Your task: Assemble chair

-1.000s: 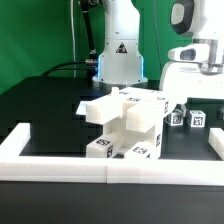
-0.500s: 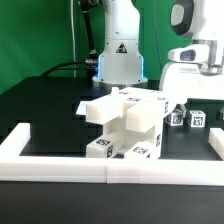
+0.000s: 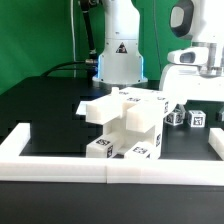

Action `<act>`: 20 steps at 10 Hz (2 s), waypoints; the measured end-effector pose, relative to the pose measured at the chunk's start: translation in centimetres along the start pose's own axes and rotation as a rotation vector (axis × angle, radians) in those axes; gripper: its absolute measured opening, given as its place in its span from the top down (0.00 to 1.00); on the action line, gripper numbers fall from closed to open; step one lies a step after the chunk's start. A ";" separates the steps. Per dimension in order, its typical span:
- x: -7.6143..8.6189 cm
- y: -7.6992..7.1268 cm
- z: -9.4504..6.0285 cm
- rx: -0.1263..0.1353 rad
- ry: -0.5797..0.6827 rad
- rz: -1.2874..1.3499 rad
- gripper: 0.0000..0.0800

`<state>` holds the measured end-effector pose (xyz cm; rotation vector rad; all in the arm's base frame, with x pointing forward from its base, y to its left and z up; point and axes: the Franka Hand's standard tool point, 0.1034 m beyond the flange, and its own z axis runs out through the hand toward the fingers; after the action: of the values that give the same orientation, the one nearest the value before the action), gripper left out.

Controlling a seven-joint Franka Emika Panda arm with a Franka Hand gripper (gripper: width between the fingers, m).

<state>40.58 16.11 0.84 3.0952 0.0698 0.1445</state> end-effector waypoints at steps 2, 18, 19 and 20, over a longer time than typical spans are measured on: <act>-0.4 0.2 0.2 -0.003 -0.007 0.000 0.19; 0.6 -0.7 -3.5 0.037 -0.043 0.022 0.66; 1.2 -0.7 -4.8 0.052 -0.040 0.027 0.66; 1.8 -0.1 -5.9 0.061 -0.038 0.031 0.66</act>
Offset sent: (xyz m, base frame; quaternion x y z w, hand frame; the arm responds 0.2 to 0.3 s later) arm -0.0077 0.0020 -0.0023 0.0035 0.0048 0.0008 1.0000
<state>41.82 16.56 6.84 3.1595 0.0251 0.0857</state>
